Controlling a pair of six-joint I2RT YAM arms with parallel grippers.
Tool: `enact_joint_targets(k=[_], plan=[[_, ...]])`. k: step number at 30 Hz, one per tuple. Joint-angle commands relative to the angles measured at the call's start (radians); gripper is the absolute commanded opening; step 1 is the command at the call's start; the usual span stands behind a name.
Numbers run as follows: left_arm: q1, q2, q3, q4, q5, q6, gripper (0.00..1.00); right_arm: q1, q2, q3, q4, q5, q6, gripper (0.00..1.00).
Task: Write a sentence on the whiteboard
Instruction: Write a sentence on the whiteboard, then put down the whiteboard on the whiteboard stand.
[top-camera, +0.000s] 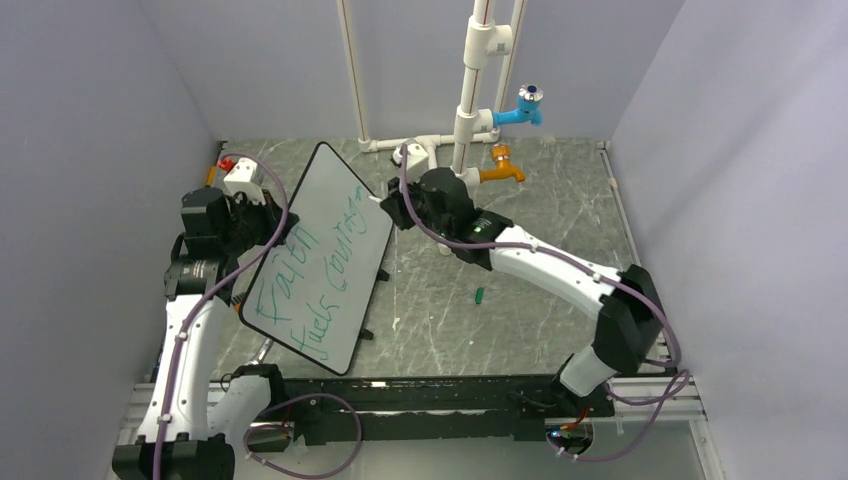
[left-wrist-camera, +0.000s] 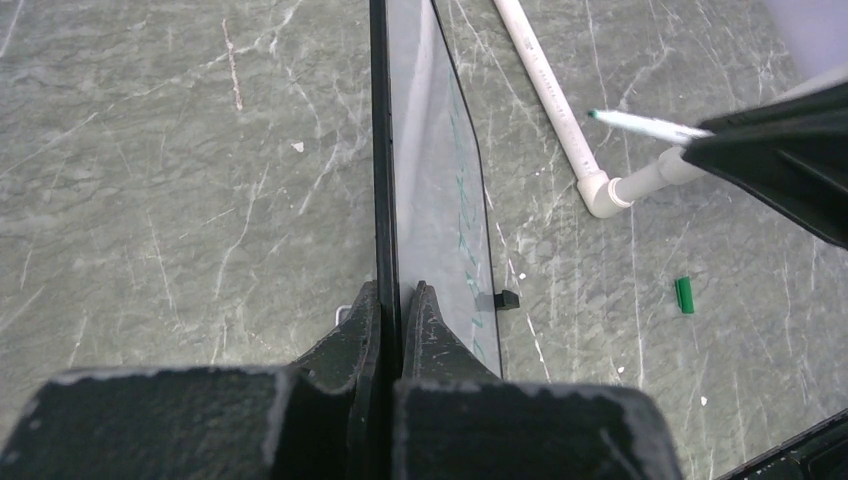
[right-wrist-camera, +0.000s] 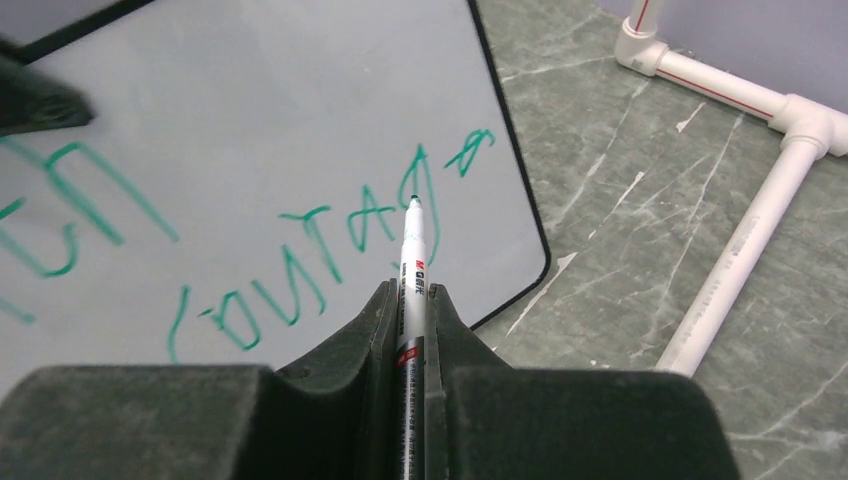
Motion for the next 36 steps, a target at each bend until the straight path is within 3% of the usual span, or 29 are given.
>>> enact_joint_targets(k=[1,14,28,36], plan=[[-0.012,0.071,0.005,-0.156,-0.005,0.178,0.0,0.034,-0.11,-0.066,0.005,0.02,0.026,0.0],[-0.059,0.192,0.09,-0.195,-0.027,0.241,0.0,0.058,-0.31,-0.215,-0.022,0.018,0.05,0.0],[-0.162,0.148,-0.036,-0.155,0.039,0.207,0.0,0.057,-0.496,-0.34,-0.046,0.019,0.077,0.0],[-0.163,0.23,-0.069,-0.176,0.049,0.149,0.0,0.056,-0.546,-0.397,-0.038,0.009,0.1,0.0]])
